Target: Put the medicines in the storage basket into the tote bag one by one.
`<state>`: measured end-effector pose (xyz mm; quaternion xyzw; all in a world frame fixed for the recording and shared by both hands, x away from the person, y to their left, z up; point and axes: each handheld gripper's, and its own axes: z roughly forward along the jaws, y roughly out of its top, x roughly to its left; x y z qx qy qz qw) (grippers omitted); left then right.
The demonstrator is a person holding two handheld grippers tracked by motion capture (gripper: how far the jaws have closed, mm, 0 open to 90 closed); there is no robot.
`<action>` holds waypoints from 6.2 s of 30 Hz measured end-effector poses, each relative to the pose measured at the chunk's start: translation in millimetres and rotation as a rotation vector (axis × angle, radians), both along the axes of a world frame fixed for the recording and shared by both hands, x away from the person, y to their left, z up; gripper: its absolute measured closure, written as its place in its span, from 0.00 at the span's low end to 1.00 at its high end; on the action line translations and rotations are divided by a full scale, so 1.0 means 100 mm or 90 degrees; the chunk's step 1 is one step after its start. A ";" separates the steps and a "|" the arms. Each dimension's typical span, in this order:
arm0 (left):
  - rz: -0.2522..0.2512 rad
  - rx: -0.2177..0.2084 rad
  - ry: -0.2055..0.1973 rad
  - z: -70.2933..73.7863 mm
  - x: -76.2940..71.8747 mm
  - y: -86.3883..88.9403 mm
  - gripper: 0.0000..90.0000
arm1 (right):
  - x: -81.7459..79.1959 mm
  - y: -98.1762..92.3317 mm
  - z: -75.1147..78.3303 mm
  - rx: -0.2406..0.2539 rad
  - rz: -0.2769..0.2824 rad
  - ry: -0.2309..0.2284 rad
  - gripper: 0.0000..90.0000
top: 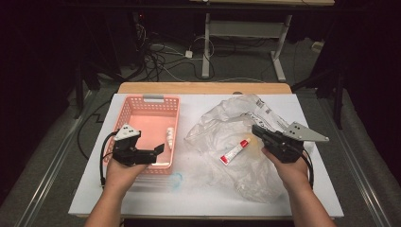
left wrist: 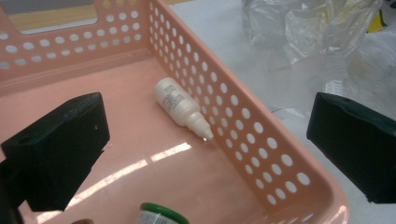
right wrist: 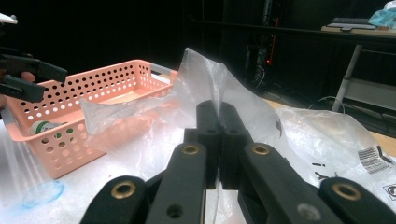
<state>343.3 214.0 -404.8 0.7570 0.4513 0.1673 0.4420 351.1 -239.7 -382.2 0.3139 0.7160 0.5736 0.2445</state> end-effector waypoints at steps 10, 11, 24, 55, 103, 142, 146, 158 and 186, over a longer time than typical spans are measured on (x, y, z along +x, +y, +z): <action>0.030 0.002 0.005 -0.02 0.01 0.19 0.00 | 0.00 0.00 -0.01 -0.001 0.000 0.002 1.00; 0.033 0.003 0.007 -0.02 0.01 0.21 0.00 | 0.00 0.00 -0.01 0.000 0.000 0.002 1.00; 0.042 0.014 0.030 -0.08 0.05 0.31 0.00 | 0.00 0.00 -0.01 -0.001 0.000 0.002 1.00; -0.058 0.234 0.325 -0.14 0.47 0.12 0.25 | -0.03 0.02 0.02 0.003 0.006 -0.005 1.00; -0.092 0.333 0.399 -0.20 0.66 0.01 0.60 | -0.03 0.03 0.02 0.004 0.008 -0.002 1.00; -0.074 0.086 0.077 -0.08 0.11 -0.02 0.60 | -0.05 0.02 0.01 0.001 0.008 -0.005 1.00; -0.068 0.082 0.054 -0.09 0.07 -0.01 0.60 | -0.05 0.03 0.01 0.001 0.007 -0.004 1.00; -0.049 0.055 -0.001 -0.12 -0.01 0.02 0.60 | -0.05 0.02 -0.01 -0.003 0.010 -0.003 1.00; -0.135 -0.020 -0.041 0.04 -0.30 -0.44 0.60 | -0.07 0.03 0.01 -0.003 0.013 -0.008 1.00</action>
